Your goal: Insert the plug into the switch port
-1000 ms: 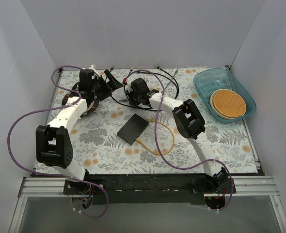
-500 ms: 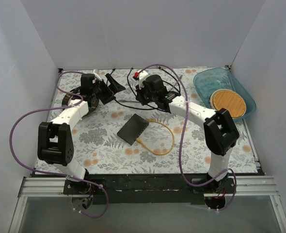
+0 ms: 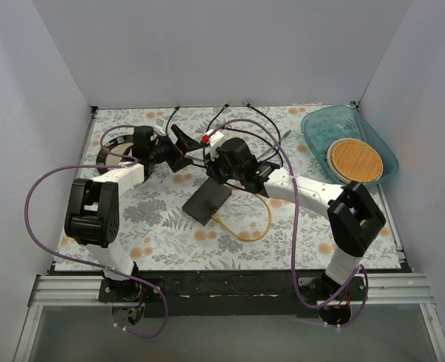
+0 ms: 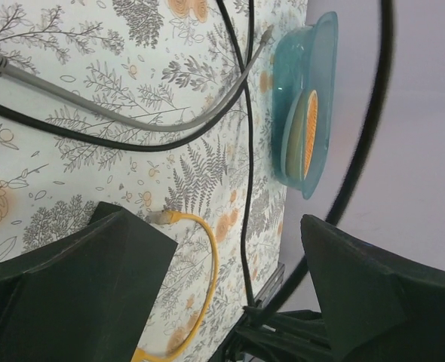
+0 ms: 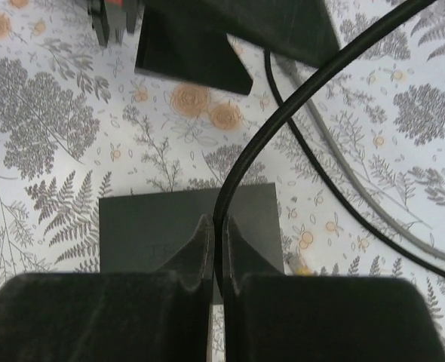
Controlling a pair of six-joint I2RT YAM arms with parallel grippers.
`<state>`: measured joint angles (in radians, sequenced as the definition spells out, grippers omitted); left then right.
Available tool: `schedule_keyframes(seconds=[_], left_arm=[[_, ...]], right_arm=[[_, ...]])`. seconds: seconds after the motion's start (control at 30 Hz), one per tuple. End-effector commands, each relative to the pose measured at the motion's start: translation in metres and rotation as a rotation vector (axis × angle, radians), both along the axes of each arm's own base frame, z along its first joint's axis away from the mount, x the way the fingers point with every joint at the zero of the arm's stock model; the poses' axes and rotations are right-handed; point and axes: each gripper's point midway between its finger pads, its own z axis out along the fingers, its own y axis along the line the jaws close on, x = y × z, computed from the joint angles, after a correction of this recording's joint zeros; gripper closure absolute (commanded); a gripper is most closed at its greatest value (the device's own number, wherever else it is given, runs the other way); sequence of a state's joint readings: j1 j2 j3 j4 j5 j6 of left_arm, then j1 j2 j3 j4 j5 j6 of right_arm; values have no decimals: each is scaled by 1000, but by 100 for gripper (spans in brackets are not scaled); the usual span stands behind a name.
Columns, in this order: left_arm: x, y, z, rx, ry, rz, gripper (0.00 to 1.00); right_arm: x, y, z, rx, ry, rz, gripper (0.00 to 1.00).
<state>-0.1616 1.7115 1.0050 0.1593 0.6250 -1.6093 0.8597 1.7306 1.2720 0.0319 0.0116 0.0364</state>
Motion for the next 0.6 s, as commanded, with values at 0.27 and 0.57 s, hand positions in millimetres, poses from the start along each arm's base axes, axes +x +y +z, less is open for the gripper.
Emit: schedule_keyframes(seconds=[0.27, 0.57], left_arm=[[1, -7, 35, 2, -123, -32, 4], [-2, -25, 36, -36, -132, -92, 5]], right_arm=[[-11, -14, 30, 47, -54, -62, 99], [-21, -5, 36, 70, -42, 10, 99]])
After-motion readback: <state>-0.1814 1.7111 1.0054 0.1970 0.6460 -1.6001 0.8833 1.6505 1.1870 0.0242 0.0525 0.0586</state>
